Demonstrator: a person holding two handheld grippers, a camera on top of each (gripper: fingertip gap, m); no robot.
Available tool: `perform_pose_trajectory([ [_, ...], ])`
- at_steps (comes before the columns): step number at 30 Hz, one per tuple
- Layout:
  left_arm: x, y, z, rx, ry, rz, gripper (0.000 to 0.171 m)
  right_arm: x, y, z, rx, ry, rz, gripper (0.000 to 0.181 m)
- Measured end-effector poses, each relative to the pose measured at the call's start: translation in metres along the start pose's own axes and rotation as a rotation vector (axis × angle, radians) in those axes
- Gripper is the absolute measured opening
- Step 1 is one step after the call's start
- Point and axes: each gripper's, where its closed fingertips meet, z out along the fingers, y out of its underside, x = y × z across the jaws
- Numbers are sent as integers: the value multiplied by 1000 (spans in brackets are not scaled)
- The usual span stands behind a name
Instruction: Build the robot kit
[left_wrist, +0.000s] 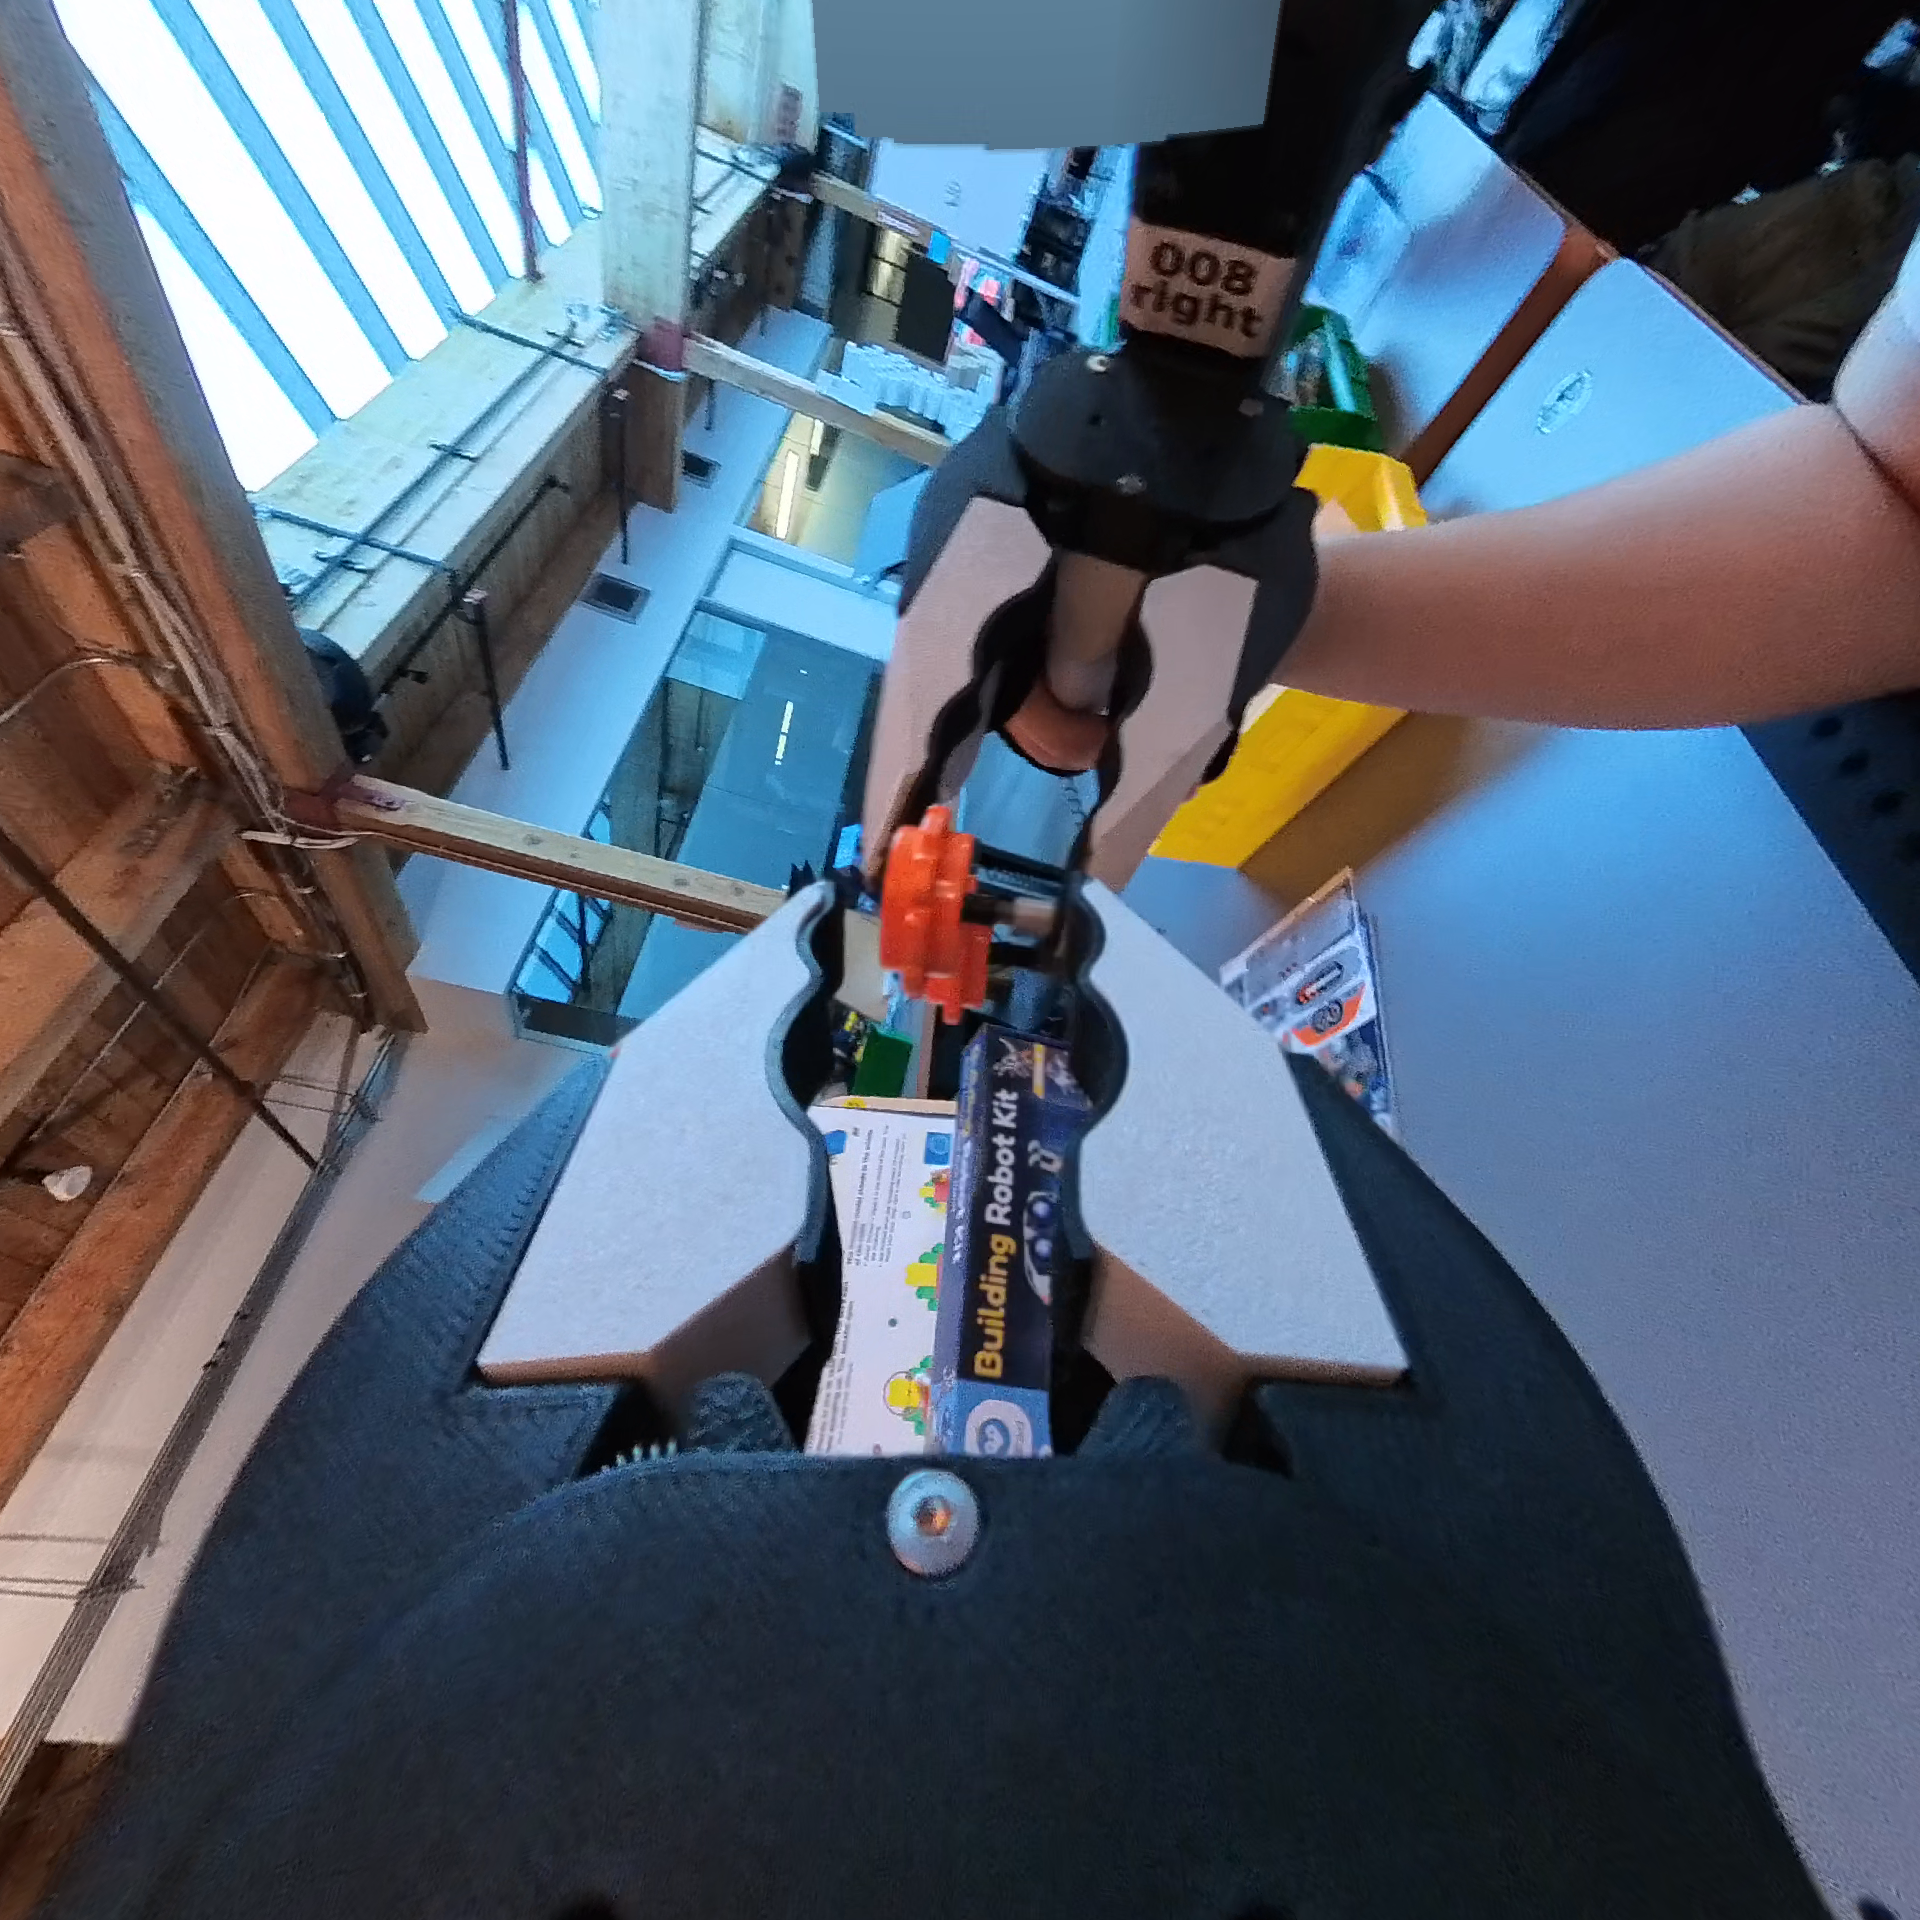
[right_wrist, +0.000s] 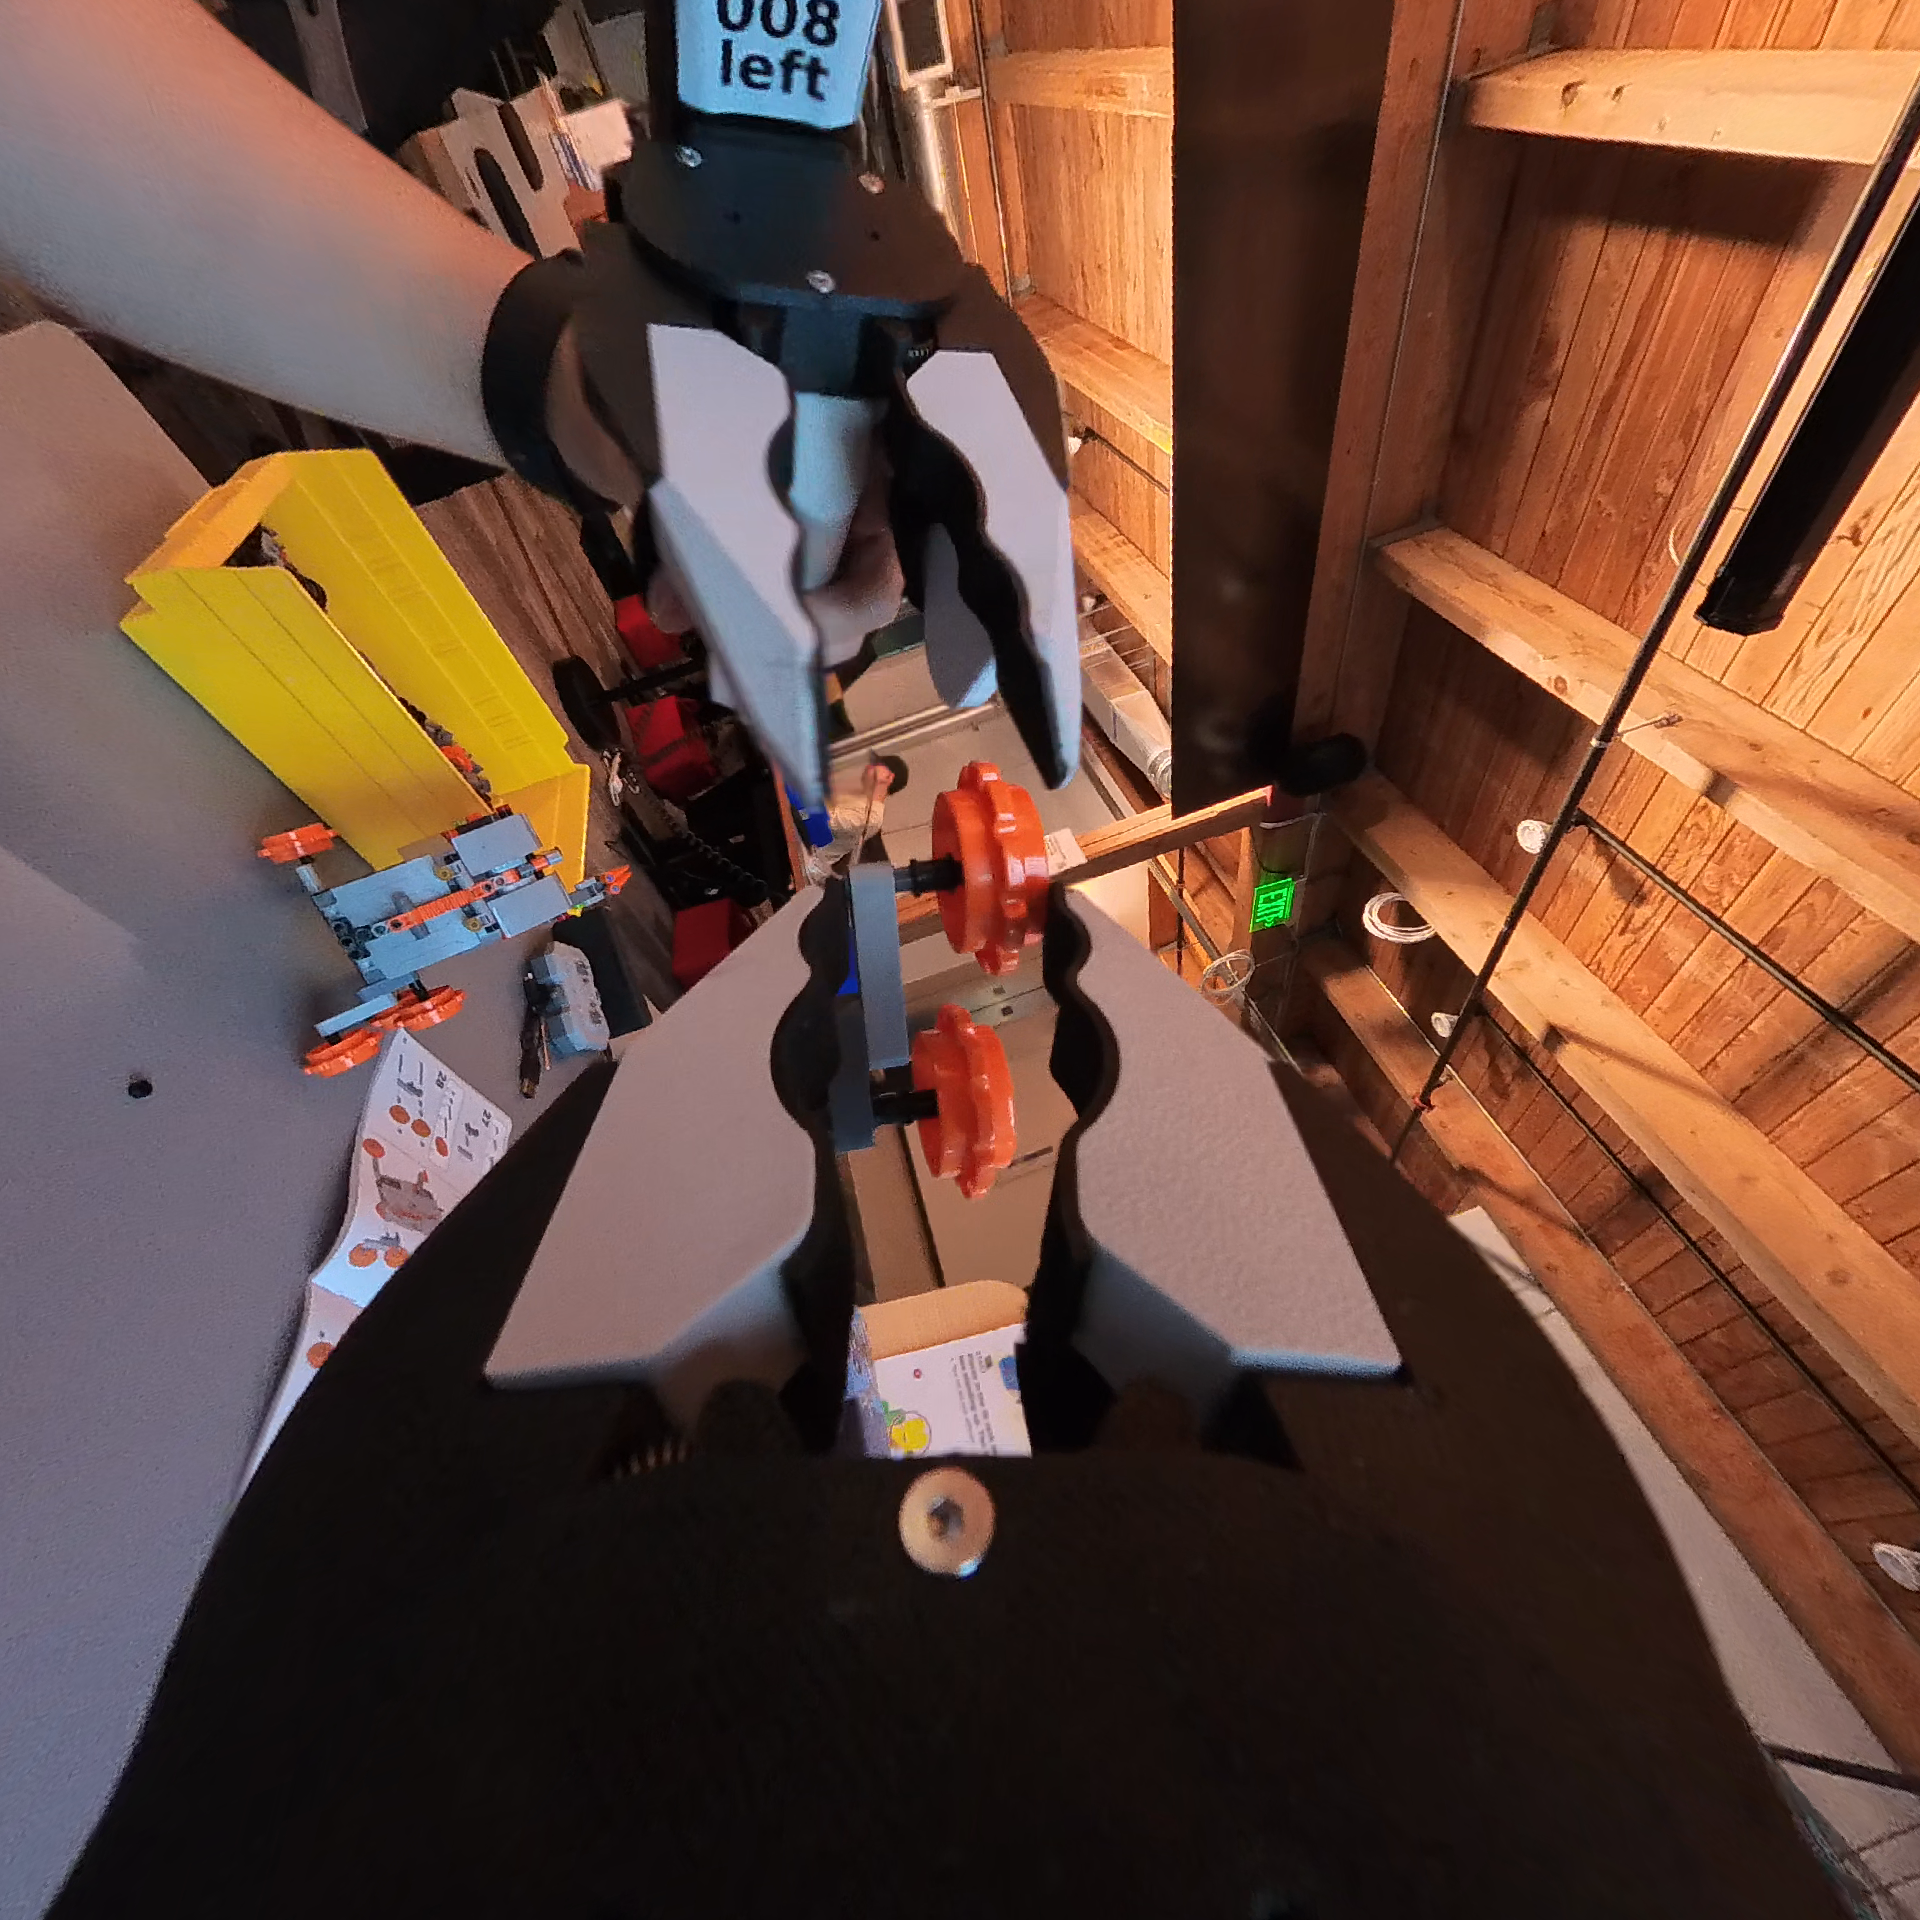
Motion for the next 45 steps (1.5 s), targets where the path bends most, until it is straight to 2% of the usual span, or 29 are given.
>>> perform_pose_trajectory([
  [5, 3, 9, 8, -84, -24, 127, 40, 1, 0, 0, 2, 3, 14, 37],
  [13, 6, 14, 9, -141, -28, 199, 48, 0, -4, -1, 24, -11, 43, 37],
  [20, 4, 9, 10, -130, -77, 242, 44, 0, -8, -2, 46, -9, 53, 37],
  [33, 5, 17, 8, -150, -82, 152, 43, -4, -4, 3, 40, -5, 43, 36],
  [45, 5, 22, 6, -176, -91, 139, 42, -7, -1, 8, 10, -9, 49, 36],
])
